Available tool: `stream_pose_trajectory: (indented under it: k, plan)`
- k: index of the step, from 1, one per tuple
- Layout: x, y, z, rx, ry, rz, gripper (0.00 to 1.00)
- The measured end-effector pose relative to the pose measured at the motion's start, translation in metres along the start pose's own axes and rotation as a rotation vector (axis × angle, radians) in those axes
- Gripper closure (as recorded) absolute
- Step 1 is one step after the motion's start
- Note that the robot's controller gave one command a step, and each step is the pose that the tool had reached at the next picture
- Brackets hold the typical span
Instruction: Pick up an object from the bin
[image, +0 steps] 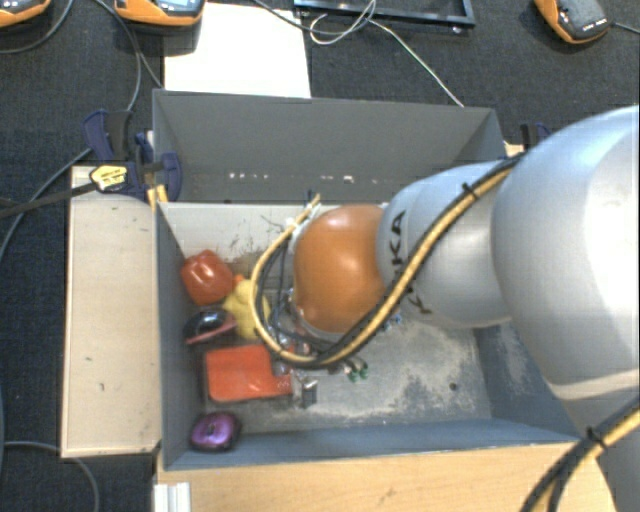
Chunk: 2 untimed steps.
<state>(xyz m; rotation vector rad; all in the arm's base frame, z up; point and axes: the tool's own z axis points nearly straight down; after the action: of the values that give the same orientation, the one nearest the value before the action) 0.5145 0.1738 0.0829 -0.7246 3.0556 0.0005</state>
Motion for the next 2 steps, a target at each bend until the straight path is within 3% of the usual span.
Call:
stream_pose_trajectory:
  k: [1, 2]
  plan:
    - [-0.015, 0.009, 0.009, 0.012, 0.016, -0.071, 1.00]
    - [-0.025, 0.026, 0.016, 0.016, 0.025, -0.020, 1.00]
